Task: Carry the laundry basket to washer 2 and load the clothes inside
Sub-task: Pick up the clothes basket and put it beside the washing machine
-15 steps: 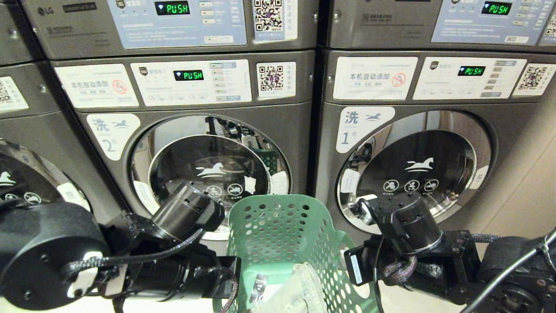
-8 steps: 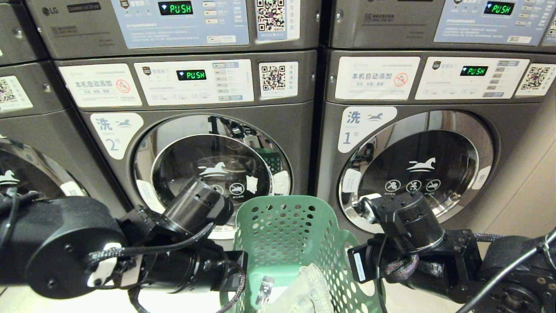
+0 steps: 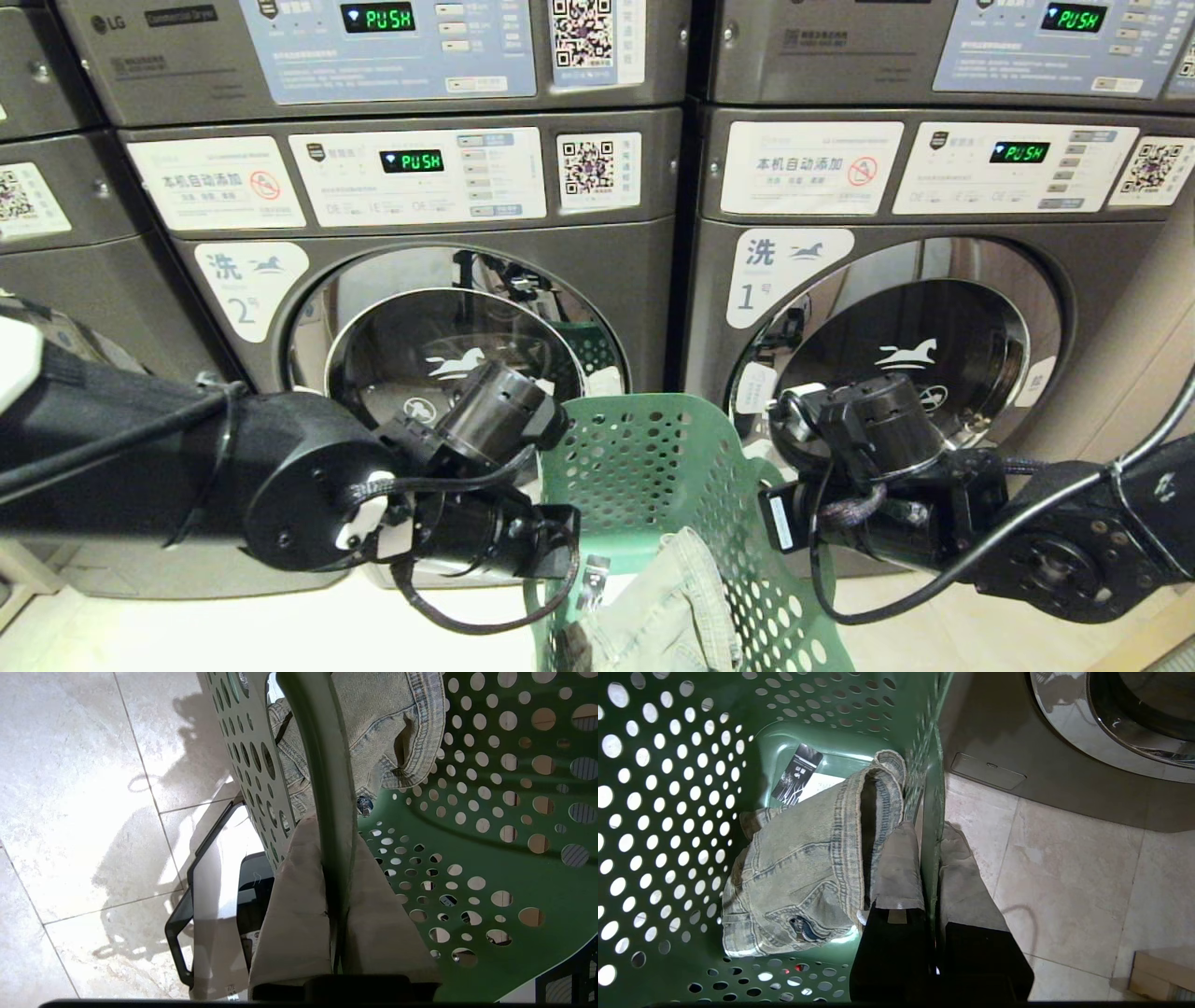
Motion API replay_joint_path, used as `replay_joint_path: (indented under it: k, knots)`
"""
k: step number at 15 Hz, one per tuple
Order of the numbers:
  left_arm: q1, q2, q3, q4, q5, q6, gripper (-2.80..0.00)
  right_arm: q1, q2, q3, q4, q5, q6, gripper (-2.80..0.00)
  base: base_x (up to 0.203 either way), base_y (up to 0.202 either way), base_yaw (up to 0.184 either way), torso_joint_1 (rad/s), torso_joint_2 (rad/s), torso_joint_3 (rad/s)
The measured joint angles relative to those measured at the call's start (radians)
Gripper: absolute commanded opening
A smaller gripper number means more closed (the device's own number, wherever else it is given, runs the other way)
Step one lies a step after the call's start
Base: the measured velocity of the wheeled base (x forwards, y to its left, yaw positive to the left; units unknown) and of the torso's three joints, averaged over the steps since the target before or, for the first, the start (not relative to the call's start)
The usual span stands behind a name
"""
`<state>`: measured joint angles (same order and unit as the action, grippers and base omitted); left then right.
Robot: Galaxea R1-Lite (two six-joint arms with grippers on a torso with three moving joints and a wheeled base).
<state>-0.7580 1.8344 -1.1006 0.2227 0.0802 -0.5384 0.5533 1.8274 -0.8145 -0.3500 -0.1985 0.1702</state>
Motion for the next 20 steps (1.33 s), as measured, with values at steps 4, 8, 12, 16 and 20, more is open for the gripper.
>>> replay_joint_path:
  k: [4, 8, 12, 16, 20]
  knots:
    - [-0.002, 0.09, -0.099, -0.002, 0.002, 0.0, -2.8, -0.044, 0.038, -0.025, 0.0, 0.0, -0.006, -2.8, 0.0, 0.0, 0.0, 0.0, 0.0, 0.0]
    - [-0.002, 0.184, -0.207, -0.002, 0.002, 0.016, -2.8, -0.099, 0.079, -0.035, -0.058, 0.0, -0.027, -2.8, 0.0, 0.0, 0.0, 0.0, 0.0, 0.0]
    - [-0.003, 0.27, -0.287, -0.001, 0.002, 0.026, -2.8, -0.141, 0.126, -0.039, -0.071, 0.007, -0.059, -2.8, 0.0, 0.0, 0.0, 0.0, 0.0, 0.0]
    - [-0.003, 0.339, -0.327, -0.002, 0.002, 0.026, -2.8, -0.151, 0.183, -0.042, -0.142, 0.007, -0.061, -2.8, 0.0, 0.0, 0.0, 0.0, 0.0, 0.0]
    - [-0.003, 0.398, -0.333, -0.068, 0.004, 0.026, -2.8, -0.152, 0.244, -0.03, -0.215, 0.006, -0.063, -2.8, 0.0, 0.0, 0.0, 0.0, 0.0, 0.0]
